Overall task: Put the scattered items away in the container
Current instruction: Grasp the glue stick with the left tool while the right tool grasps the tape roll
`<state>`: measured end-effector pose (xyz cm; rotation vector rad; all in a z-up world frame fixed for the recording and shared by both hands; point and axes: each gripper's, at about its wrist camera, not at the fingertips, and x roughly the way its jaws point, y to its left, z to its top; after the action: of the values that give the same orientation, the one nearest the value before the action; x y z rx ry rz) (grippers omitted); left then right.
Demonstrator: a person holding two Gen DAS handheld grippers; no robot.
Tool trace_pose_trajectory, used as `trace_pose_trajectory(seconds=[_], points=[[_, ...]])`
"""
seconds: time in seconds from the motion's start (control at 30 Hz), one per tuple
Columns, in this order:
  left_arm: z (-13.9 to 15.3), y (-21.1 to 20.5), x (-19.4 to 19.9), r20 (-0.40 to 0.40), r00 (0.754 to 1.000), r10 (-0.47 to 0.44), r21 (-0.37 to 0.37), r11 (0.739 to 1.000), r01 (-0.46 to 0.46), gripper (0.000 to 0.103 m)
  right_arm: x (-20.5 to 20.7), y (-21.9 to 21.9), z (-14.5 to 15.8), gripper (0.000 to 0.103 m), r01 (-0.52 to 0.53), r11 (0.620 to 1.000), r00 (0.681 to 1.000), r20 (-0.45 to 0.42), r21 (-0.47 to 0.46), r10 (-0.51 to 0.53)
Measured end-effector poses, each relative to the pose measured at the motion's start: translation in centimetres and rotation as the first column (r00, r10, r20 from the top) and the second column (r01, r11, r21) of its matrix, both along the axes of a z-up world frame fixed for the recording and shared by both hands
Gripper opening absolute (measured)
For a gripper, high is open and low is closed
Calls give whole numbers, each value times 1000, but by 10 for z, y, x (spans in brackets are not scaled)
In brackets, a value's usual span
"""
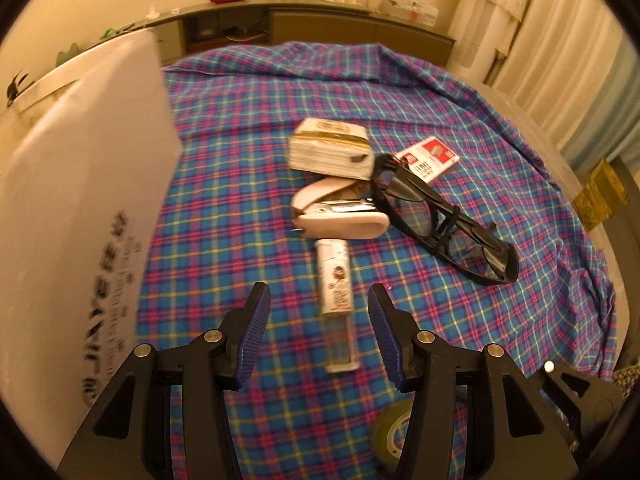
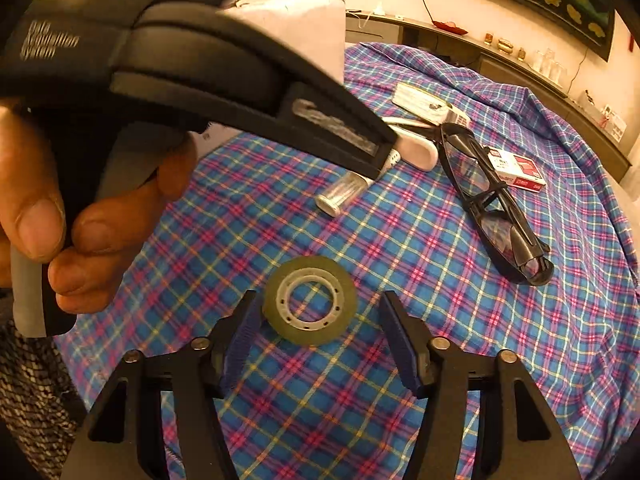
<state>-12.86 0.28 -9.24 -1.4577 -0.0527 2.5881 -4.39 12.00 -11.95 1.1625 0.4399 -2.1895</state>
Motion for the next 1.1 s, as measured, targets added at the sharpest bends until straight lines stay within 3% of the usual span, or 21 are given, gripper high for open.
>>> trace_pose_trajectory(seconds=[0.07,0.2,0.33,0.43,0.6,1.1], points=[[-6,5,-5,9,1000,-5,-15,1000,5,54,1,1,1,50,1,1000,1000,-7,5,-1],[-12,12,-7,-8,1000,-2,-80,997,2,53,1,7,2,49,15,1000,1000,-3,-4,-15],[-11,11,-6,-17,1000,-2,-90,996,0,27,-5,21,5,49,61,997,998,38,-47,-59],[-8,5,-5,-16,1000,11,-70,997,-12,20,-11,35,7,49,106,990,992,83,-94,-98],[-1,-2,0,-30,1000,11,-42,999,-12,20,-13,42,13,49,140,979,985,126,-147,-122],[32,-16,21,-88,996,21,55,998,-16,19,-9,39,29,49,128,971,989,94,-201,-111]])
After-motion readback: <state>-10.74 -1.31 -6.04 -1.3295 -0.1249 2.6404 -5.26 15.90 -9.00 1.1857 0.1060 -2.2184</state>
